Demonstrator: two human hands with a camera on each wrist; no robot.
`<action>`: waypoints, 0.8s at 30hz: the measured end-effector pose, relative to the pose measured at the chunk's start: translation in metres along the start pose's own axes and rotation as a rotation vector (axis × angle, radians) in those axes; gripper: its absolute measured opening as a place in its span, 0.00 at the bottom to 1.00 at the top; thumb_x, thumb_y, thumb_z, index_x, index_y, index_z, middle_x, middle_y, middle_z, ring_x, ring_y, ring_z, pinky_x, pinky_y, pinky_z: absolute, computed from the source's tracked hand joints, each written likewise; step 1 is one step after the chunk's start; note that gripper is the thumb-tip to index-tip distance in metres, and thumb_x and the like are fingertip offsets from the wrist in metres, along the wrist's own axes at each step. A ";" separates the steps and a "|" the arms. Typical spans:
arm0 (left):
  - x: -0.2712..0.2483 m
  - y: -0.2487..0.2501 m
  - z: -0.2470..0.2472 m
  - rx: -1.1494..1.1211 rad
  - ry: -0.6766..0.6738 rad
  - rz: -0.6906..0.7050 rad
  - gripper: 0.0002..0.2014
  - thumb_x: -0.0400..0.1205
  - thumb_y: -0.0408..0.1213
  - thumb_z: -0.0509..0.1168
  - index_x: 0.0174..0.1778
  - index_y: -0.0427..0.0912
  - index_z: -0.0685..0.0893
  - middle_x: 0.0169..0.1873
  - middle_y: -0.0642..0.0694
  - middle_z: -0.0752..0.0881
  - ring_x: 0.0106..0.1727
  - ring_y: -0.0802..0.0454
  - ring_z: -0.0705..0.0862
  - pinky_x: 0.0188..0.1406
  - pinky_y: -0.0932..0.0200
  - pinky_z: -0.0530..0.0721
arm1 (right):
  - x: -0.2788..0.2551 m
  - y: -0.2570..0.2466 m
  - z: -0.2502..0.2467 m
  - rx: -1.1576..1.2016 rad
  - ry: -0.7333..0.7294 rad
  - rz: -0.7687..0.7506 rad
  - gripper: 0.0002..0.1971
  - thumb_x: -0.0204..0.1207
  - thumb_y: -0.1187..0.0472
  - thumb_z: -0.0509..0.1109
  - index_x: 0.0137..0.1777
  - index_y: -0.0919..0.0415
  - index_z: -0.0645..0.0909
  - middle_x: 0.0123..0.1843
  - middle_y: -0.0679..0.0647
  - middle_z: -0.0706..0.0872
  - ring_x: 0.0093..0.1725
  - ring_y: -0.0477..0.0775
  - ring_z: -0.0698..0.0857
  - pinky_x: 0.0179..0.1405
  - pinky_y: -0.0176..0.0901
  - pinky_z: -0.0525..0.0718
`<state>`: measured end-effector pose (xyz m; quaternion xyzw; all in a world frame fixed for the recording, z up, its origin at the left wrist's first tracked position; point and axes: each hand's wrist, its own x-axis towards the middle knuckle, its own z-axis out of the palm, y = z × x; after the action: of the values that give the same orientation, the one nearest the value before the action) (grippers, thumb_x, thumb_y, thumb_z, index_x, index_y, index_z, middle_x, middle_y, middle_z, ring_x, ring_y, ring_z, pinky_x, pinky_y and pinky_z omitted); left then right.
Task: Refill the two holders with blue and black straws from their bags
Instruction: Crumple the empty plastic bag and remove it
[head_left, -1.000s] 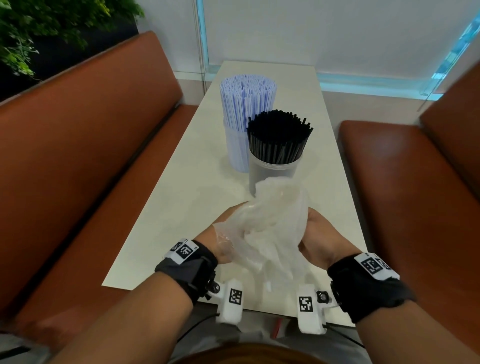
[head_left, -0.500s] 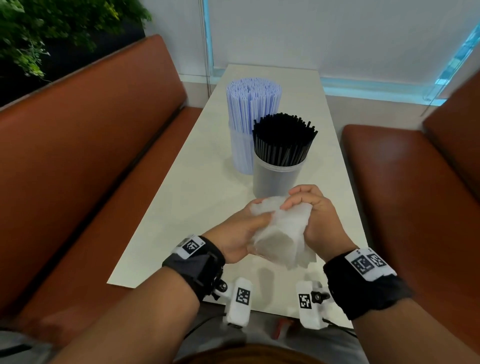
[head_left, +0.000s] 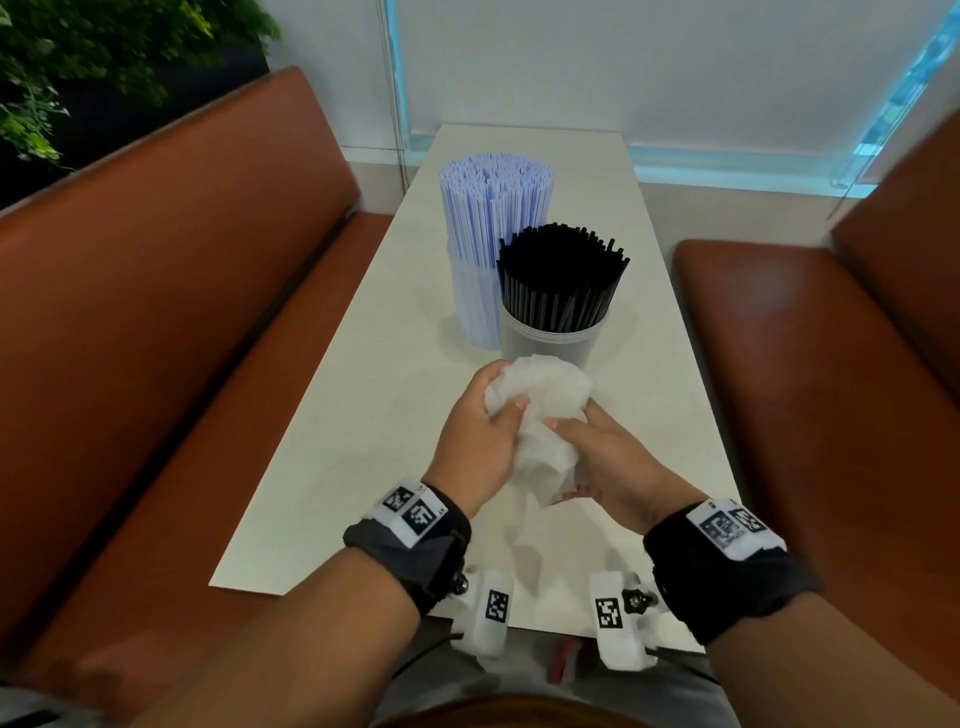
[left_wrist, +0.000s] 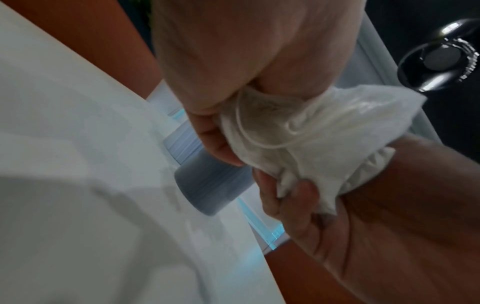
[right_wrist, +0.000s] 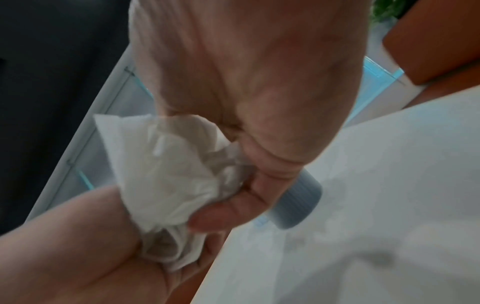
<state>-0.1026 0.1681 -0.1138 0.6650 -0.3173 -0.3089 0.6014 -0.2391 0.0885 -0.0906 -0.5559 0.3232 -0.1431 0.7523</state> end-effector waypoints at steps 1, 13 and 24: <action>-0.001 0.000 0.004 0.056 0.006 0.002 0.16 0.89 0.42 0.62 0.70 0.64 0.74 0.61 0.54 0.86 0.60 0.53 0.87 0.63 0.47 0.86 | 0.002 0.003 0.002 0.009 0.033 0.002 0.19 0.81 0.55 0.68 0.72 0.46 0.76 0.60 0.55 0.91 0.50 0.58 0.92 0.33 0.50 0.87; 0.019 -0.001 0.078 0.476 -0.253 -0.133 0.22 0.91 0.50 0.51 0.81 0.52 0.60 0.60 0.44 0.86 0.57 0.42 0.86 0.57 0.43 0.85 | 0.031 0.040 -0.059 -0.160 0.571 -0.066 0.14 0.88 0.53 0.63 0.68 0.49 0.64 0.52 0.39 0.79 0.48 0.40 0.83 0.38 0.39 0.81; 0.050 0.007 0.258 0.841 -0.479 -0.062 0.21 0.92 0.45 0.51 0.81 0.44 0.63 0.72 0.35 0.72 0.65 0.32 0.81 0.65 0.43 0.79 | 0.010 0.052 -0.205 0.074 0.891 0.012 0.23 0.82 0.54 0.59 0.75 0.61 0.69 0.67 0.64 0.82 0.58 0.56 0.81 0.64 0.59 0.82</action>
<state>-0.2770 -0.0277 -0.1306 0.7697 -0.5243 -0.3162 0.1809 -0.3714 -0.0526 -0.1775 -0.4107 0.6137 -0.3759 0.5599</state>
